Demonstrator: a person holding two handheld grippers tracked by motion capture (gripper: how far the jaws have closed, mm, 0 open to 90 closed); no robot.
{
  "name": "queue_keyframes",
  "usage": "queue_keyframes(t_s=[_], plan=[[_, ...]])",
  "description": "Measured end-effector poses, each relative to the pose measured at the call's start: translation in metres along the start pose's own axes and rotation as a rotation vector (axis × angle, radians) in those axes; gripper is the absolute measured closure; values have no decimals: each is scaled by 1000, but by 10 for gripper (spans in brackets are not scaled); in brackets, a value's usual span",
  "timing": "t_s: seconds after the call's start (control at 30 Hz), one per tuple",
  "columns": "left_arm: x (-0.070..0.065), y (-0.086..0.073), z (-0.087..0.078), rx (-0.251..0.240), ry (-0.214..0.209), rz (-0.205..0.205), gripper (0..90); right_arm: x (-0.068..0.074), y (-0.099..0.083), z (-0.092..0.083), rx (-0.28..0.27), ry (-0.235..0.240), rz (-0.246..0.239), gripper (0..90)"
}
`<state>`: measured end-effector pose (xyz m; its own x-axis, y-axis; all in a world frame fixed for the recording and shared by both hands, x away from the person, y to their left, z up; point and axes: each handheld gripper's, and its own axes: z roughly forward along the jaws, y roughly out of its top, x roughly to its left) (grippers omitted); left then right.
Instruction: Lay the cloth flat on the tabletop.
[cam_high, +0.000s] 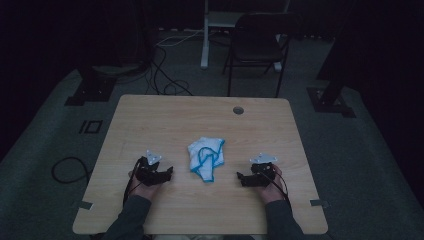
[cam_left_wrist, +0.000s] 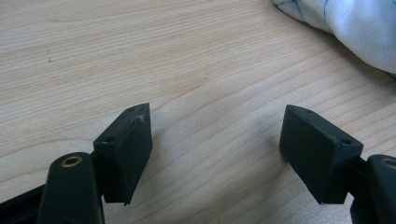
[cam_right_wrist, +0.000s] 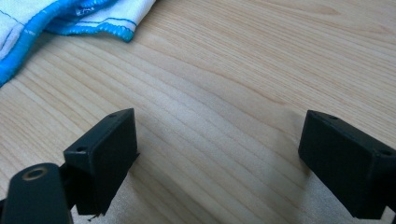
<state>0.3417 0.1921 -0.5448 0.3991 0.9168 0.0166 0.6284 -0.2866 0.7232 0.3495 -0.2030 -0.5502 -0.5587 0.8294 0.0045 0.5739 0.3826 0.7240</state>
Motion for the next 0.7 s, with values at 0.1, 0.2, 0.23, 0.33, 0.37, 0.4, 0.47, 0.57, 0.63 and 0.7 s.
queue_keyframes(t_s=[0.1,0.2,0.23,0.33,0.37,0.4,0.47,0.57,0.63,0.7], plan=[[0,0,0,0,-3,3,261,0,0,0,0,0,-1,116],[0,0,0,0,-7,6,261,0,0,0,0,3,-4,116],[0,0,0,0,-7,7,262,0,0,0,0,3,-4,116],[1,-1,0,-4,-9,7,268,0,0,0,0,3,-4,116],[1,-1,-1,-4,-10,7,273,1,0,0,0,3,-4,116],[1,-1,-1,-4,-10,4,279,1,0,0,0,3,-3,116],[3,-1,-2,-6,-9,3,302,1,0,0,0,3,-3,116],[4,-1,-2,-6,-7,-2,338,1,0,0,0,3,-4,117],[4,-1,-3,-5,-3,-4,354,1,0,0,-1,4,-5,117],[5,-1,-3,-3,-1,-10,389,1,0,0,-1,4,-5,117]])
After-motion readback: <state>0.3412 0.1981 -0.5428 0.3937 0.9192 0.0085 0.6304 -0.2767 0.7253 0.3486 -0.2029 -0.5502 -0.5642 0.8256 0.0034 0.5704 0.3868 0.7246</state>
